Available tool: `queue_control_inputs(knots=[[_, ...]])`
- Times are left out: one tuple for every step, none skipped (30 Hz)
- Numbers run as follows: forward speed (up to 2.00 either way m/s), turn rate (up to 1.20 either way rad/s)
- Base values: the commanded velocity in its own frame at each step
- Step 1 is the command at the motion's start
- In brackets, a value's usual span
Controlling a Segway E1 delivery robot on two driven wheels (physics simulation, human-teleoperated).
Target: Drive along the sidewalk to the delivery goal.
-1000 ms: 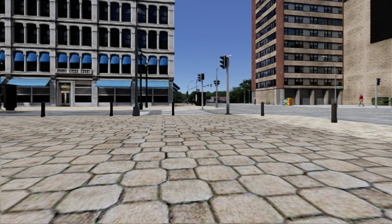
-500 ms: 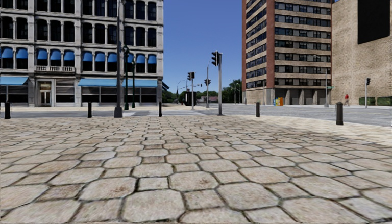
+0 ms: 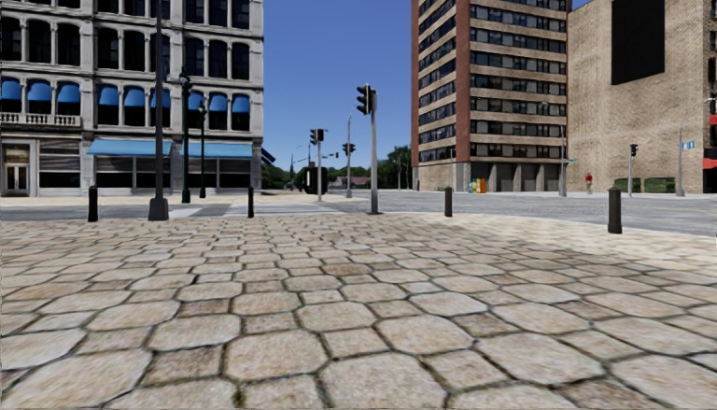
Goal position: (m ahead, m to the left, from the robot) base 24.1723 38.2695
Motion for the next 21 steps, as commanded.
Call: queue_control_inputs(knots=[[2.0, -0.32], [2.0, -0.32], [2.0, -0.32], [2.0, -0.32], [2.0, -0.32], [2.0, -0.32], [2.0, -0.32], [2.0, -0.32], [2.0, -0.32], [2.0, -0.32], [2.0, -0.32], [2.0, -0.32], [2.0, -0.32], [2.0, -0.28], [2.0, -0.04], [2.0, 0.0], [2.0, 0.0], [2.0, 0.0], [2.0, 0.0], [2.0, 0.0], [2.0, 0.0]])
